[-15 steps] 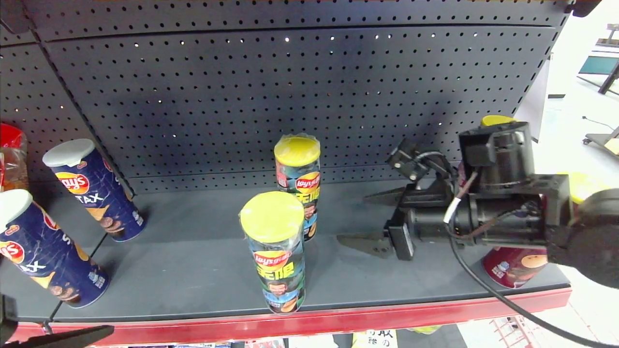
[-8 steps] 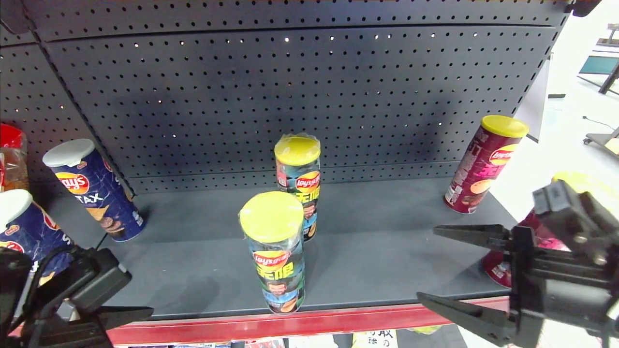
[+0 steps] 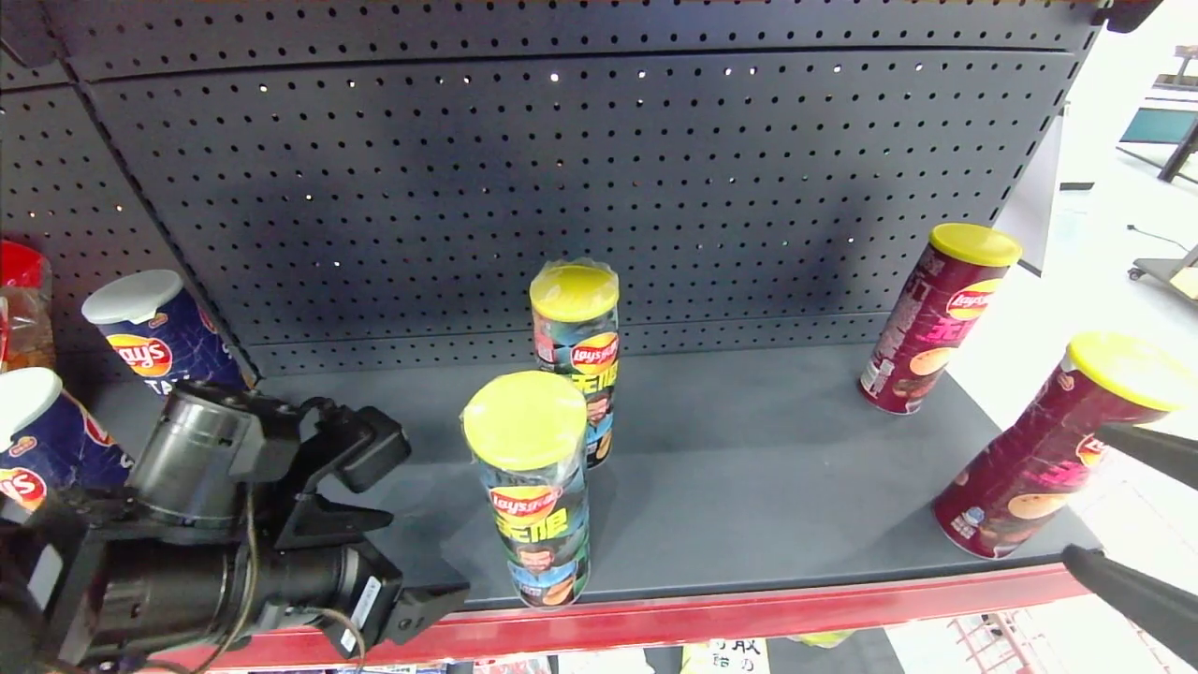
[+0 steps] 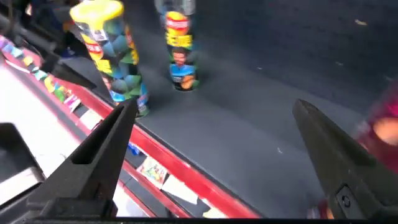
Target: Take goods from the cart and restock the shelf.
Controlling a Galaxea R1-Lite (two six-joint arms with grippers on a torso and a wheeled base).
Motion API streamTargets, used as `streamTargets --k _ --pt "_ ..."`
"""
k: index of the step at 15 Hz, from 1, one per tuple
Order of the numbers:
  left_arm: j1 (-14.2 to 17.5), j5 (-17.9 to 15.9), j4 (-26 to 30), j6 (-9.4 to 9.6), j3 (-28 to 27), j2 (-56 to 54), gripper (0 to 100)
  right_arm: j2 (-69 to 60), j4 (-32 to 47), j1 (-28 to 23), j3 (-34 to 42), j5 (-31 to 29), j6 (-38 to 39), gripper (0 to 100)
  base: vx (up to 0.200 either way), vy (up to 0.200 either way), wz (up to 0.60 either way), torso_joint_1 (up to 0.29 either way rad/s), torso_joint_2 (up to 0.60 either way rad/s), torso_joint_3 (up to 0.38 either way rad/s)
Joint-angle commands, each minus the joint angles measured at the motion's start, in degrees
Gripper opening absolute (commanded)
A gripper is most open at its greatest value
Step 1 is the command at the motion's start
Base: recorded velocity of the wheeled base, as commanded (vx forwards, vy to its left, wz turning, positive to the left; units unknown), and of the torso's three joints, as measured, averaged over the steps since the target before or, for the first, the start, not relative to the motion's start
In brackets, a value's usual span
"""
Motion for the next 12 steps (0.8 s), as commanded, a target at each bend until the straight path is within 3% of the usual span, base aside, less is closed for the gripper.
streamTargets --k 1,12 --pt "-1.2 -0.1 -0.1 -0.09 -2.9 5.4 100 -5.1 0.8 -1.0 1.7 0.0 0.1 100 0.0 0.0 0.0 0.0 0.0 0.0" --pt "-2.2 -0.5 -0.1 -0.26 -8.1 10.5 100 -5.3 1.2 -1.1 1.6 -0.1 0.3 100 0.0 0.0 0.0 0.0 0.0 0.0"
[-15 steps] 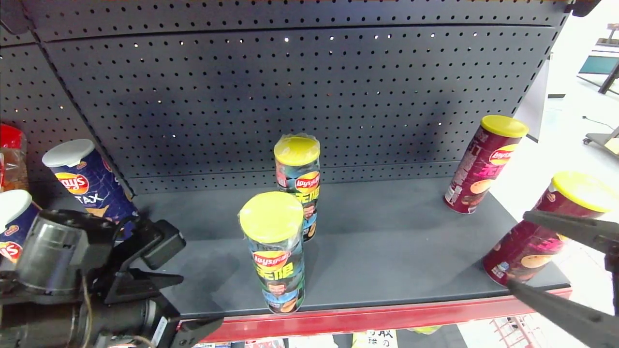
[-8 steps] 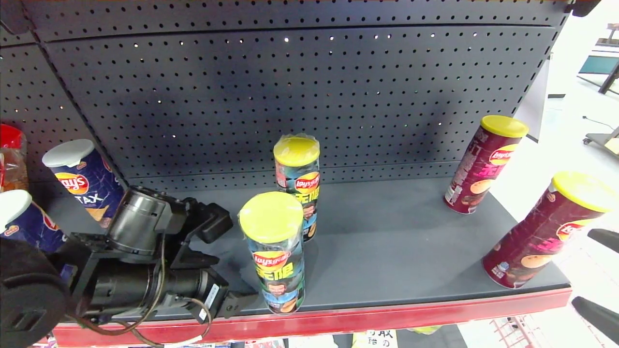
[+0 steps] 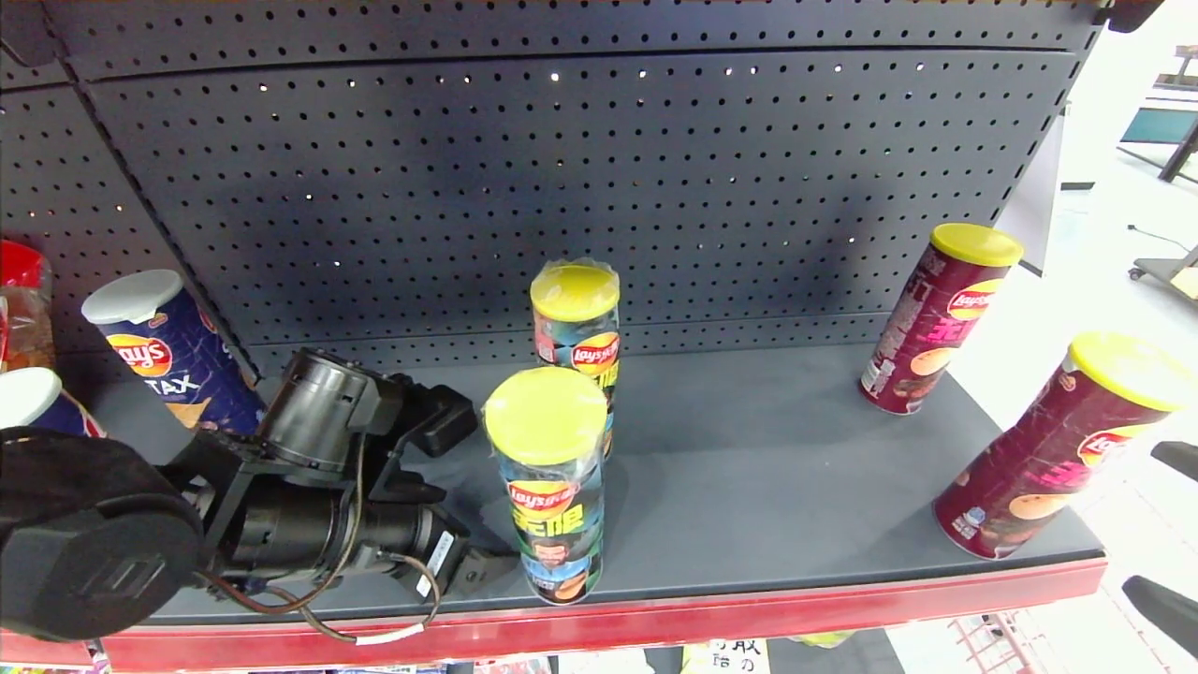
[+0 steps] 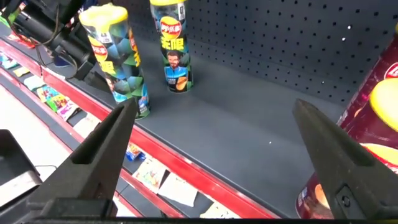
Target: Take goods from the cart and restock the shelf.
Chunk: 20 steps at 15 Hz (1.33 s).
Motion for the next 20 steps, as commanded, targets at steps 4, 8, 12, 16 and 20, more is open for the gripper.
streamTargets --k 4,8,12,16,20 --pt "-1.1 -0.4 0.0 -0.01 -0.1 0.5 100 0.4 0.0 0.0 0.2 0.0 0.1 100 0.0 0.0 0.0 0.0 0.0 0.0" --pt "-1.1 -0.4 -0.1 -0.1 -0.5 0.7 100 0.1 0.0 0.0 0.3 0.0 0.1 100 0.0 0.0 0.0 0.0 0.0 0.0" --pt "1.8 0.0 -0.7 -1.59 2.5 -9.6 100 -3.9 4.9 -0.1 1.9 -0.1 0.1 100 0.0 0.0 0.0 0.0 0.0 0.0" --pt "2.0 2.4 5.4 -4.67 10.9 -38.6 100 -17.1 22.2 -0.7 1.8 -2.7 0.0 100 0.0 0.0 0.0 0.0 0.0 0.0" --pt "6.2 11.3 38.1 -6.34 7.4 -71.6 100 -29.5 38.5 -5.3 -1.7 -16.5 1.0 100 0.0 0.0 0.0 0.0 0.0 0.0"
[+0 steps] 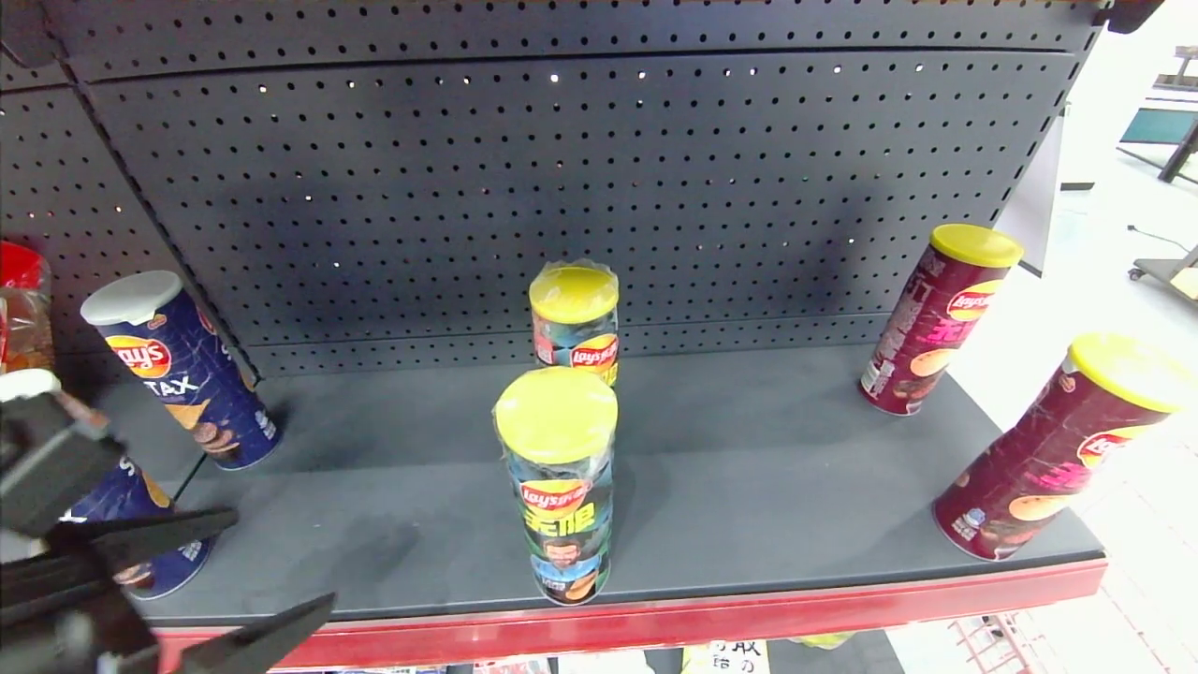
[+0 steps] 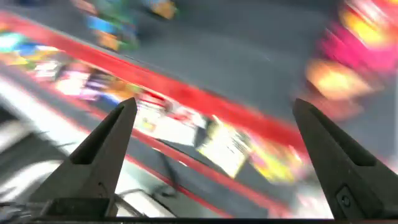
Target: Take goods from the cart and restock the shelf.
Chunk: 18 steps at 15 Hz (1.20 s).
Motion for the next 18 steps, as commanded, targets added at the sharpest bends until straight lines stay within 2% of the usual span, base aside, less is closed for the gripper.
streamTargets --k 1,2,3,4,5,6,8,9,10,11,12,13,14,15,16,18 --pt "6.8 5.8 27.7 -2.89 -2.2 -33.6 100 -9.1 6.7 -4.3 -3.3 -6.9 1.9 100 0.0 0.0 0.0 0.0 0.0 0.0" --pt "11.3 5.8 33.9 -3.42 -3.1 -37.5 100 -10.0 9.5 -6.0 -4.2 -9.7 2.7 100 0.0 0.0 0.0 0.0 0.0 0.0" --pt "19.0 5.7 38.5 -3.59 -2.7 -41.1 100 -11.4 13.0 -9.3 -4.6 -12.2 2.7 100 0.0 0.0 0.0 0.0 0.0 0.0" --pt "23.8 5.3 39.3 -3.68 -1.1 -43.2 100 -12.0 14.5 -12.5 -4.6 -12.3 2.8 100 0.0 0.0 0.0 0.0 0.0 0.0" --pt "26.1 5.3 39.2 -3.68 0.2 -44.5 100 -12.2 15.0 -14.8 -4.5 -12.4 3.0 100 0.0 0.0 0.0 0.0 0.0 0.0" --pt "30.4 5.3 39.3 -3.68 3.2 -48.5 100 -13.0 16.4 -20.6 -2.9 -12.0 3.5 100 0.0 0.0 0.0 0.0 0.0 0.0" --pt "31.1 5.3 38.8 -5.35 5.1 -49.4 100 -14.0 16.1 -20.9 0.1 -11.6 3.5 100 0.0 0.0 0.0 0.0 0.0 0.0" --pt "31.1 4.2 36.9 -6.58 5.7 -49.4 100 -17.3 15.3 -18.7 1.9 -8.9 2.7 100 0.0 0.0 0.0 0.0 0.0 0.0" --pt "31.0 1.2 30.6 -6.58 8.4 -49.7 100 -17.7 13.9 -18.7 4.0 -1.7 0.6 100 0.0 0.0 0.0 0.0 0.0 0.0" --pt "30.7 -0.5 15.7 -6.58 15.6 -49.7 100 -17.7 9.5 -18.8 5.7 8.2 -0.7 100 0.0 0.0 0.0 0.0 0.0 0.0" --pt "29.8 -1.9 2.6 -6.14 23.7 -50.8 100 -17.7 7.2 -18.8 7.0 12.5 -0.9 100 0.0 0.0 0.0 0.0 0.0 0.0" --pt "28.2 -2.2 -5.2 -4.21 29.0 -53.4 100 -17.7 7.2 -18.8 7.0 12.1 -0.8 100 0.0 0.0 0.0 0.0 0.0 0.0" --pt "28.4 -1.8 -6.9 -3.51 29.5 -53.4 100 -17.8 7.2 -18.8 7.1 11.4 -0.6 100 0.0 0.0 0.0 0.0 0.0 0.0" --pt "28.3 -1.5 -6.6 -1.75 29.7 -53.4 100 -17.8 6.6 -18.8 7.5 6.3 -0.2 100 0.0 0.0 0.0 0.0 0.0 0.0" --pt "28.3 -0.5 -6.6 -0.96 29.8 -53.4 100 -17.8 6.6 -18.8 7.5 1.0 -0.4 100 0.0 0.0 0.0 0.0 0.0 0.0" --pt "28.3 0.6 -6.7 -0.87 29.9 -53.4 100 -17.8 3.4 -18.8 8.8 -0.4 -1.0 100 0.0 0.0 0.0 0.0 0.0 0.0"
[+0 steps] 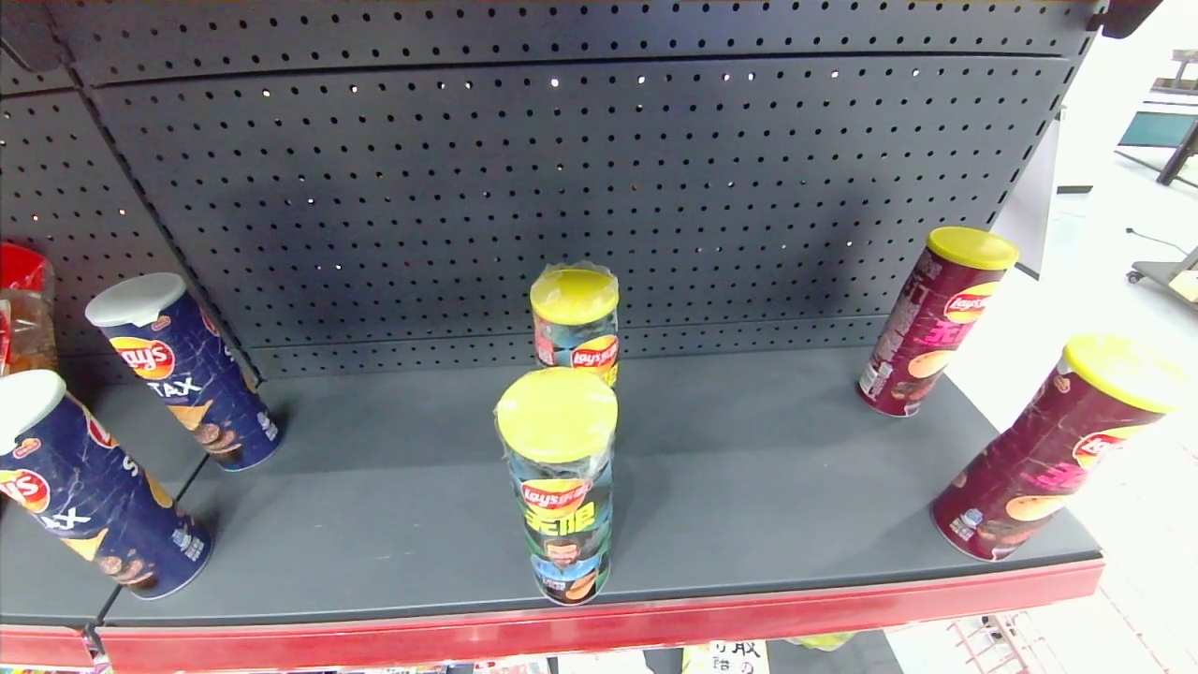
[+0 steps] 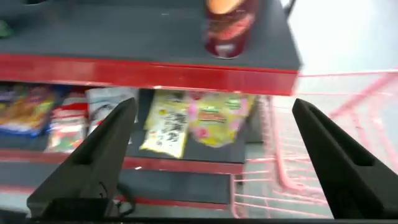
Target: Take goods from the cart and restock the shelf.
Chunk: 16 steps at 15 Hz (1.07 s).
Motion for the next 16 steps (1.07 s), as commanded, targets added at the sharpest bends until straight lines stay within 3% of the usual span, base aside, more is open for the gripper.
streamTargets --k 1,2,3,5,7,8,10,11,13,16 --pt "0.0 0.6 -0.1 0.12 0.6 -0.5 100 0.0 -7.9 0.0 4.1 0.0 -0.1 100 0.0 0.0 0.0 0.0 0.0 0.0" --pt "-0.1 0.8 -0.1 0.12 0.6 -0.5 100 1.1 -13.3 0.3 6.4 0.3 0.1 100 0.0 0.0 0.0 0.0 0.0 0.0" --pt "-0.1 0.5 -0.1 0.03 0.6 -0.5 100 1.4 -13.9 0.4 6.8 3.4 0.1 100 0.0 0.0 0.0 0.0 0.0 0.0" --pt "-0.1 -2.2 -0.3 0.03 0.8 -0.5 100 0.0 -14.0 0.1 6.8 13.9 -0.1 100 0.0 0.0 0.0 0.0 0.0 0.0" --pt "-0.1 -3.6 -0.3 0.21 0.7 -0.5 100 2.4 -13.3 -1.0 6.4 9.4 0.3 100 0.0 0.0 0.0 0.0 0.0 0.0" --pt "-0.1 -3.1 -0.3 0.12 0.7 -0.5 100 3.4 -13.4 -1.8 6.3 -3.2 0.4 100 0.0 0.0 0.0 0.0 0.0 0.0" --pt "-0.1 -1.4 -0.3 0.21 0.7 -0.5 100 2.2 -15.6 -1.2 7.5 -8.4 0.9 100 0.0 0.0 0.0 0.0 0.0 0.0" --pt "-0.1 -0.9 -0.3 0.3 0.7 -0.5 100 0.9 -15.8 -0.2 7.6 -8.4 1.5 100 0.0 0.0 0.0 0.0 0.0 0.0" --pt "-0.1 -1.4 -0.3 0.65 0.8 -0.5 100 2.4 -16.3 1.0 9.0 0.9 2.1 100 0.0 0.0 0.0 0.0 0.0 0.0" --pt "-0.1 -2.0 -0.3 1.44 0.8 -0.5 100 -0.1 -17.2 0.0 9.8 -0.4 3.4 100 0.0 0.0 0.0 0.0 0.0 0.0"
